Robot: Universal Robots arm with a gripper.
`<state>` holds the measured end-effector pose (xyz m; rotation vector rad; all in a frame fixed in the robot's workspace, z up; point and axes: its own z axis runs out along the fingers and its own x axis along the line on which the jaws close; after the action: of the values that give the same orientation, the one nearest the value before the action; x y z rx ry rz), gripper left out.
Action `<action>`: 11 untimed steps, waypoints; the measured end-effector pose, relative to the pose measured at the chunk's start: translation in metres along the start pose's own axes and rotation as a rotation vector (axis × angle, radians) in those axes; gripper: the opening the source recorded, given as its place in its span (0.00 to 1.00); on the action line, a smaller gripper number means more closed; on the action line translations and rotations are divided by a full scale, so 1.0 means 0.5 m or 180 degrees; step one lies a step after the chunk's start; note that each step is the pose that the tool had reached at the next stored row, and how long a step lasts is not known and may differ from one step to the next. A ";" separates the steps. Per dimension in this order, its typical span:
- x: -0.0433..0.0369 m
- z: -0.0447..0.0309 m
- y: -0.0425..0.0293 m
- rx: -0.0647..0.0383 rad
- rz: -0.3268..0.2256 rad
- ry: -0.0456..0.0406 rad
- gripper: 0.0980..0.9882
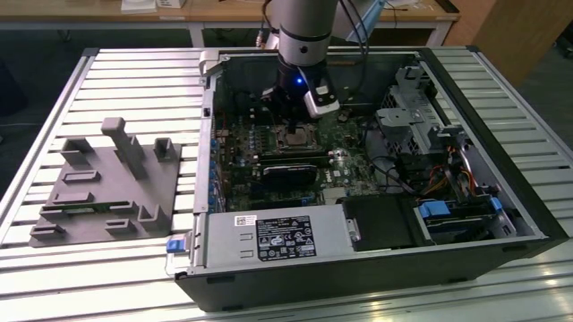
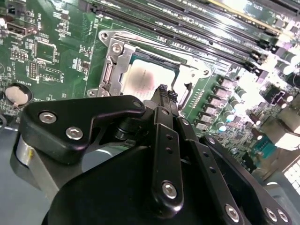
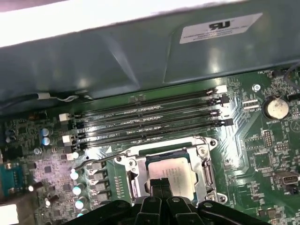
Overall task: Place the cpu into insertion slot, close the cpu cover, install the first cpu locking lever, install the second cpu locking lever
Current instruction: 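Close the cpu cover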
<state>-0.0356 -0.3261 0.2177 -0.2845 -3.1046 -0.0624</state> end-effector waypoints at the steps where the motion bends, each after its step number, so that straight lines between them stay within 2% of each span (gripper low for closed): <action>1: 0.000 0.000 0.000 -0.0003 -0.0019 -0.0015 0.01; 6: 0.001 0.000 -0.001 -0.0015 -0.0111 -0.0097 0.01; 11: 0.003 0.003 -0.002 -0.0034 -0.0167 -0.0204 0.01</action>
<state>-0.0373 -0.3268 0.2162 -0.2093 -3.1763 -0.0722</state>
